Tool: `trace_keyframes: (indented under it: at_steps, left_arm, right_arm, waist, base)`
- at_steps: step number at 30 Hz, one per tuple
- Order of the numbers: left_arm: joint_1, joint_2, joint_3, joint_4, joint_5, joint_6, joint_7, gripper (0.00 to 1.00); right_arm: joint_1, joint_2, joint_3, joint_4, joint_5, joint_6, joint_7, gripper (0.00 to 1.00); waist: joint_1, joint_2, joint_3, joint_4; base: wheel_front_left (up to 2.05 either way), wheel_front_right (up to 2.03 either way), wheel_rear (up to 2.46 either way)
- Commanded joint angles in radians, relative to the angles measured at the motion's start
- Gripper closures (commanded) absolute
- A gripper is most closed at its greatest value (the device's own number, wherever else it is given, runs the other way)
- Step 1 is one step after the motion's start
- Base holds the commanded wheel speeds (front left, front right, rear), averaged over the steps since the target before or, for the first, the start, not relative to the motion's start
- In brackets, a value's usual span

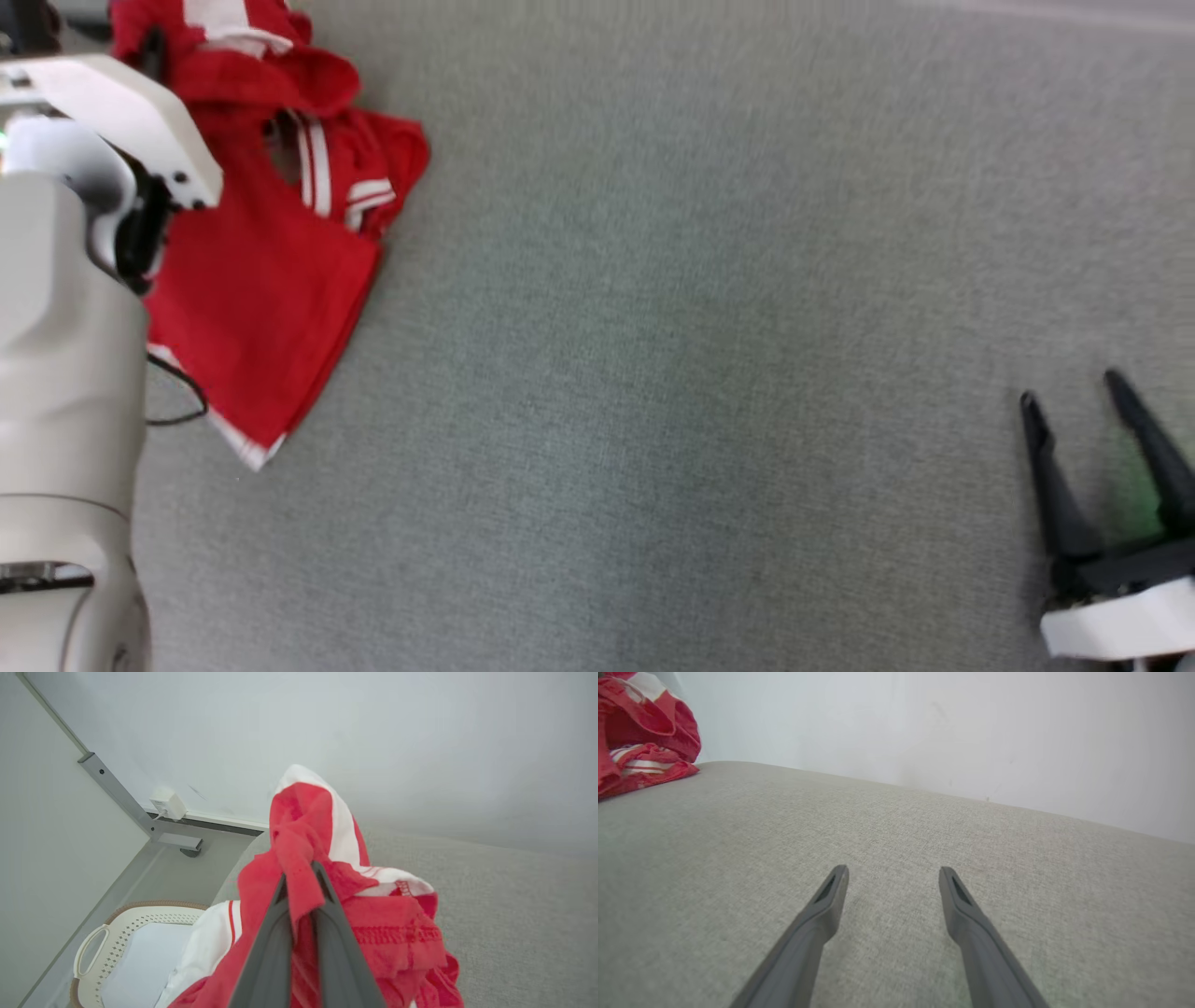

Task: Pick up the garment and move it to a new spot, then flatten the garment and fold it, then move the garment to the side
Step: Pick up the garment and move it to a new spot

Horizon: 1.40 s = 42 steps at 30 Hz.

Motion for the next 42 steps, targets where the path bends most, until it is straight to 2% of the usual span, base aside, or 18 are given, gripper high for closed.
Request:
trace_keyframes:
  at_steps: [1, 9, 17, 19, 24, 28, 32, 37, 42]
  left_arm:
    - [-0.017, 0.019, 0.002, -0.007, -0.018, -0.009, -0.01, 1.0]
    - [-0.068, 0.047, -0.024, -0.071, -0.027, -0.05, 0.008, 1.0]
    - [-0.027, -0.011, -0.115, -0.258, -0.107, -0.075, 0.082, 1.0]
    - [0.015, -0.036, -0.171, -0.347, -0.168, -0.077, 0.118, 1.0]
    - [0.161, -0.041, -0.275, -0.597, -0.324, -0.075, 0.214, 1.0]
    - [0.303, -0.049, -0.311, -0.747, -0.373, -0.074, 0.254, 1.0]
    - [0.449, -0.065, -0.339, -0.843, -0.401, -0.053, 0.281, 1.0]
    - [0.635, -0.107, -0.381, -0.852, -0.453, -0.042, 0.283, 1.0]
    - [0.749, -0.135, -0.394, -0.723, -0.44, -0.013, 0.213, 1.0]
  right_arm:
    - [0.038, 0.016, 0.01, 0.024, 0.009, -0.003, 0.003, 0.0]
    - [0.086, 0.079, 0.006, 0.04, 0.021, -0.003, 0.002, 0.0]
    - [0.151, 0.125, -0.022, 0.038, 0.022, -0.003, 0.002, 0.0]
    - [0.165, 0.138, -0.028, 0.032, 0.021, -0.003, 0.002, 0.0]
    - [0.183, 0.159, -0.038, 0.019, 0.018, -0.003, 0.002, 0.0]
    - [0.194, 0.169, -0.033, 0.013, 0.014, -0.003, 0.002, 0.0]
    - [0.203, 0.171, -0.044, 0.004, 0.016, -0.003, 0.002, 0.0]
    - [0.206, 0.178, -0.051, -0.001, 0.022, -0.003, 0.002, 0.0]
    - [0.192, 0.187, -0.041, 0.005, 0.021, -0.003, 0.002, 0.0]
  waist:
    - [-0.0002, -0.0001, -0.079, -0.02]
    - [-0.0002, -0.0001, -0.259, -0.091]
    - [-0.0002, -0.0001, -0.378, -0.173]
    - [-0.0002, -0.0001, -0.395, -0.198]
    - [-0.0002, -0.0001, -0.409, -0.269]
    - [-0.0002, -0.0001, -0.408, -0.323]
    - [-0.0002, -0.0001, -0.398, -0.359]
    - [-0.0002, -0.0001, -0.379, -0.379]
    - [-0.0002, -0.0001, -0.366, -0.388]
  base:
    - [0.0, 0.0, 0.0]
    - [0.0, 0.0, 0.0]
    - [0.0, 0.0, 0.0]
    - [0.0, 0.0, 0.0]
    - [0.0, 0.0, 0.0]
    - [0.0, 0.0, 0.0]
    - [0.0, 0.0, 0.0]
    - [0.0, 0.0, 0.0]
    - [0.0, 0.0, 0.0]
